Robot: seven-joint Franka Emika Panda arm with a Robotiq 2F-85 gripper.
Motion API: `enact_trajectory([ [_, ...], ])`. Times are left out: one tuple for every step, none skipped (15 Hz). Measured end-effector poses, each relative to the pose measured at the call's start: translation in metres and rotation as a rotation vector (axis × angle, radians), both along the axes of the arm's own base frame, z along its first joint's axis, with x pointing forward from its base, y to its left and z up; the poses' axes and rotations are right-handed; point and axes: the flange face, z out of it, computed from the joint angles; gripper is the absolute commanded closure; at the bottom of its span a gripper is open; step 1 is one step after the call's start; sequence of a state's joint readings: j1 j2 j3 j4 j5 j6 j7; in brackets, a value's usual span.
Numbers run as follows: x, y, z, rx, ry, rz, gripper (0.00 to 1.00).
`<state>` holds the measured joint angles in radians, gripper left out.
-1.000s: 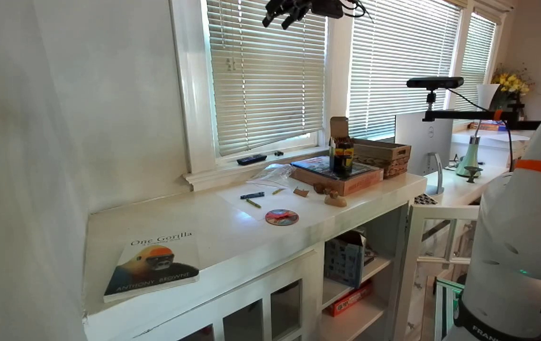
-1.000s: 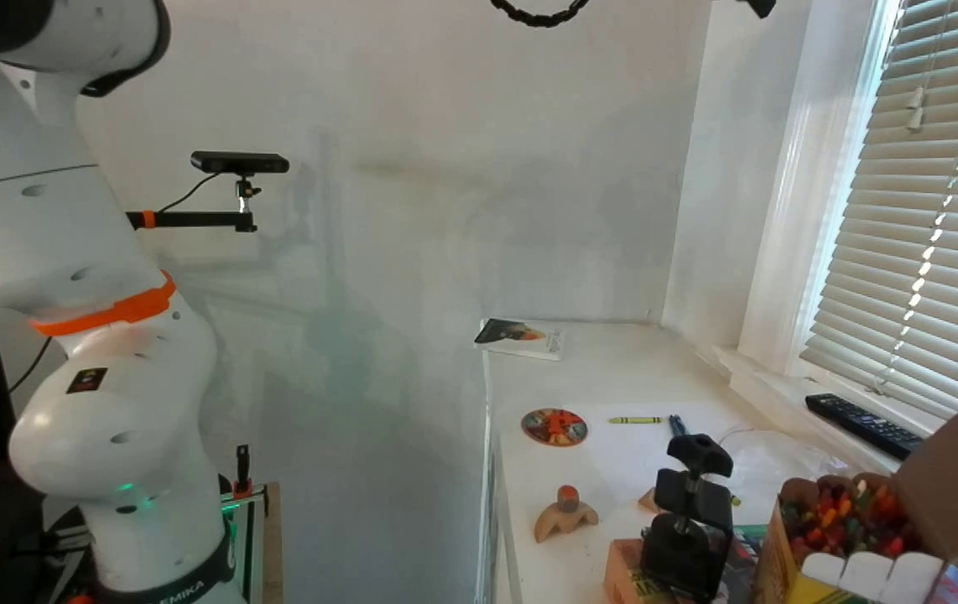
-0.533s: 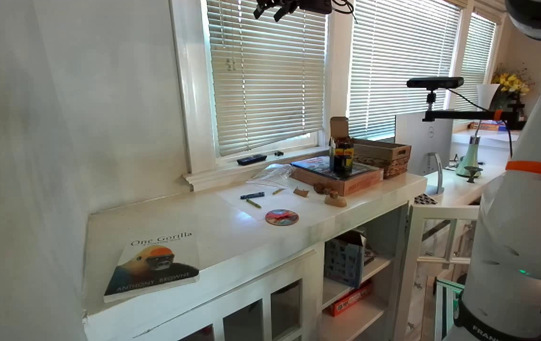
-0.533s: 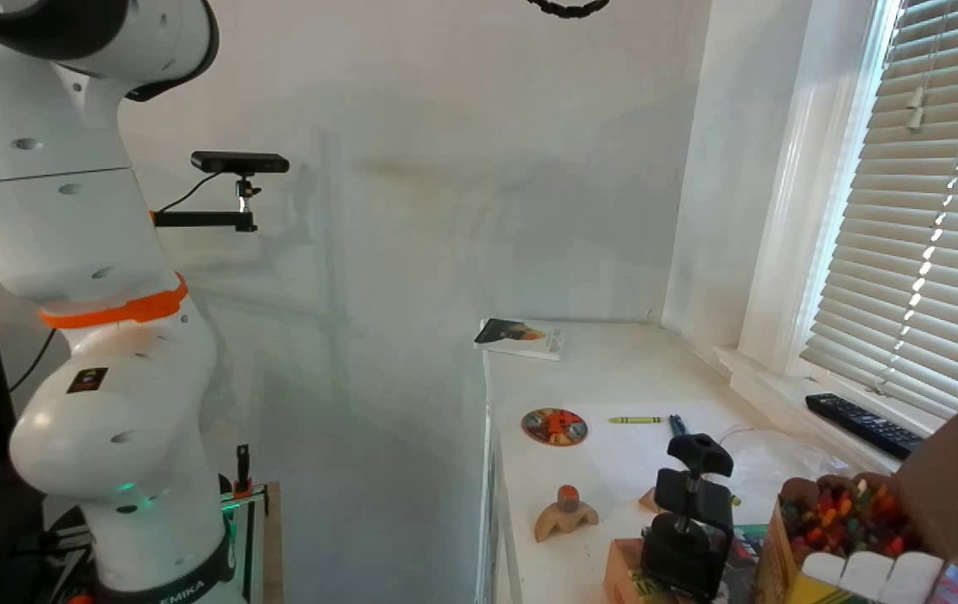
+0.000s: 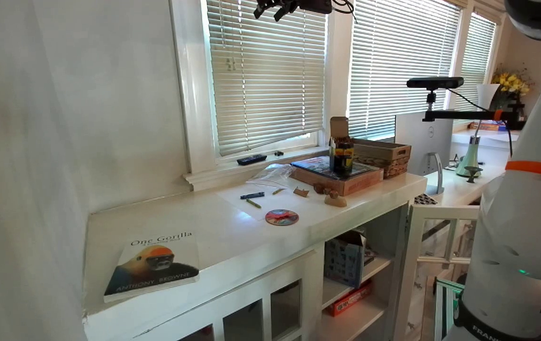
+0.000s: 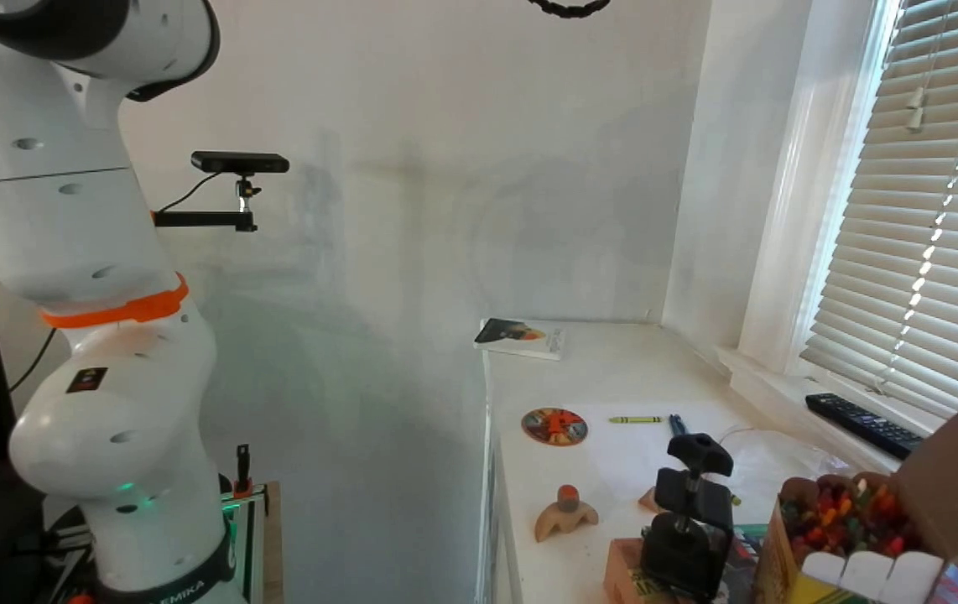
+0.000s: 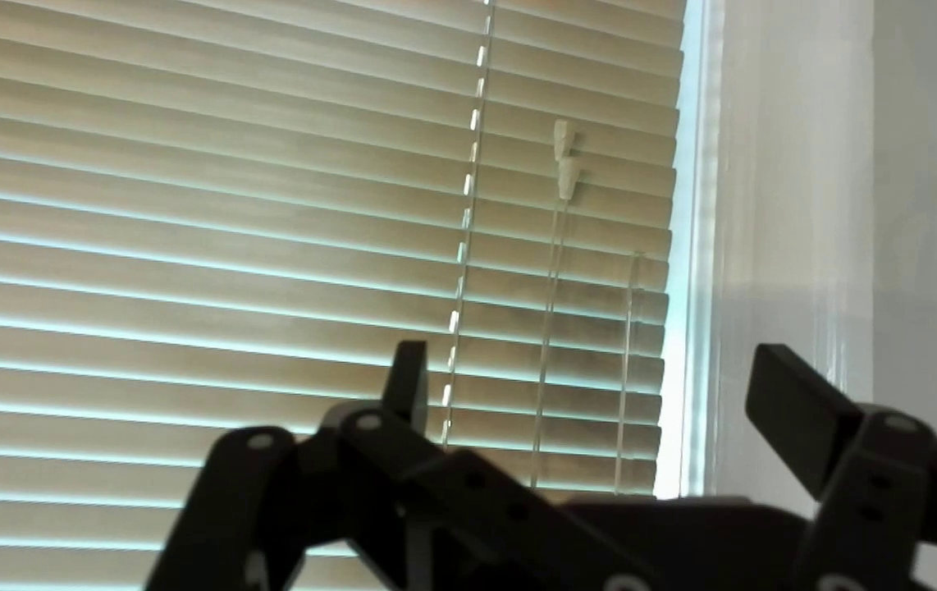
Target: Open the kittens
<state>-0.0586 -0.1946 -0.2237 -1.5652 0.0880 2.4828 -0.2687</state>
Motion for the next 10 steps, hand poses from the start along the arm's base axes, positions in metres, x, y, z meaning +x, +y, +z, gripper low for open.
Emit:
enact_trajectory([
  [0.002,0.000,-0.001,-0.002,0.002,-0.001,0.00],
  [0.004,-0.001,-0.002,-0.007,0.006,-0.003,0.00],
  [0.008,-0.001,-0.004,-0.010,0.010,-0.005,0.00],
  [0.012,-0.003,-0.006,-0.012,0.012,-0.009,0.00],
  [0.016,-0.005,-0.008,-0.012,0.013,-0.013,0.00],
  [0.021,-0.007,-0.011,-0.011,0.015,-0.017,0.00],
  [0.026,-0.008,-0.013,-0.008,0.015,-0.019,0.00],
  [0.031,-0.010,-0.015,-0.009,0.009,-0.022,0.00],
  [0.036,-0.011,-0.017,-0.013,0.002,-0.025,0.00],
  [0.042,-0.012,-0.019,-0.017,-0.004,-0.027,0.00],
])
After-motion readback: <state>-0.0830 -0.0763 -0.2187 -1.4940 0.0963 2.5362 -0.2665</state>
